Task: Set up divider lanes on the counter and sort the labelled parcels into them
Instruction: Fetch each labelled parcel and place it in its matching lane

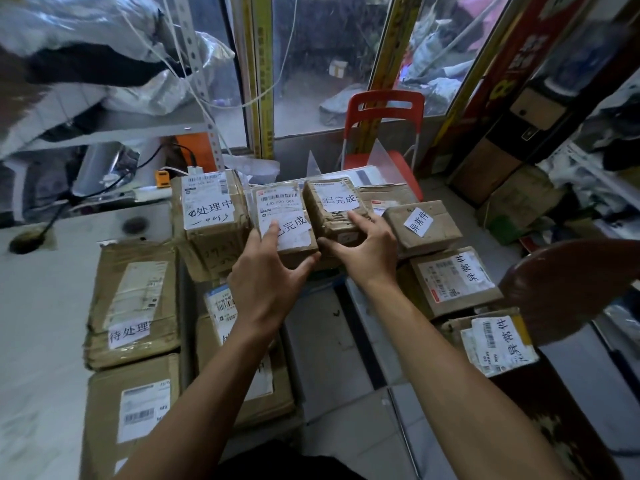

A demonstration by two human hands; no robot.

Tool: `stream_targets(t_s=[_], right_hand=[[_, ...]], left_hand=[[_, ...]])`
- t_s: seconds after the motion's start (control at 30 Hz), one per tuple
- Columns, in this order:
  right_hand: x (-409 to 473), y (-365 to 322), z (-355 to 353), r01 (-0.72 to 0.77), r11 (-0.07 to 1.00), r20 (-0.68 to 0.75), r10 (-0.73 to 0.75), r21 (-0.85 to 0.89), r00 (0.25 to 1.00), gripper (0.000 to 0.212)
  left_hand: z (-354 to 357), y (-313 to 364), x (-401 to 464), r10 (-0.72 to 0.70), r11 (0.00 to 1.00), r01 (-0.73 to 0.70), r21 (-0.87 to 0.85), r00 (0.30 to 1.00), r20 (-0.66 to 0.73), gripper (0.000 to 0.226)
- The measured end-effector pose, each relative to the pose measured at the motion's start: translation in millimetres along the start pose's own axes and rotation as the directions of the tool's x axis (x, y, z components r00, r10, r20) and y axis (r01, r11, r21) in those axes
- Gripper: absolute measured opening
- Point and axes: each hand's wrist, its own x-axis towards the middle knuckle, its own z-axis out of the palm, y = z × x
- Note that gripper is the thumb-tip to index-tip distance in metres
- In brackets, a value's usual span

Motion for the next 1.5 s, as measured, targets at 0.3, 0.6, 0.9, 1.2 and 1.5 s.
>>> stream_targets(t_s=[0.3, 0.6, 0.9, 1.2, 1.5], right_hand=[[0, 0, -9, -0.074, 0.995, 0.133, 0.065, 0.068, 0.989, 0.085], [-18, -3, -7, -0.013, 1.000, -0.054, 0.013, 0.000, 0.998, 0.061], [-87, -37, 3, 0.274, 0.956, -0.136, -0.259, 0.105, 0.956, 0.021], [-196, -160, 75, 0.509, 0.843, 0.505, -0.521, 0.176, 0.688, 0.022], [-358, -304, 203, 0.894, 0.443, 0.740, -0.623, 0.066, 0.254, 0.038]], left_hand=[[9, 3, 8, 0.029, 0.999, -0.032, 0.040, 0.998, 0.062, 0.084], [0, -9, -2, 0.104, 0.983, -0.084, -0.165, 0.987, 0.122, 0.083], [-66, -28, -79, 0.088, 0.978, -0.087, -0.188, 0.996, 0.001, 0.048], [-194, -145, -179, -0.299, 0.954, 0.298, -0.029, 0.951, -0.082, 0.042], [-361, -316, -305, -0.582, 0.706, 0.614, 0.354, 0.787, -0.205, 0.039]])
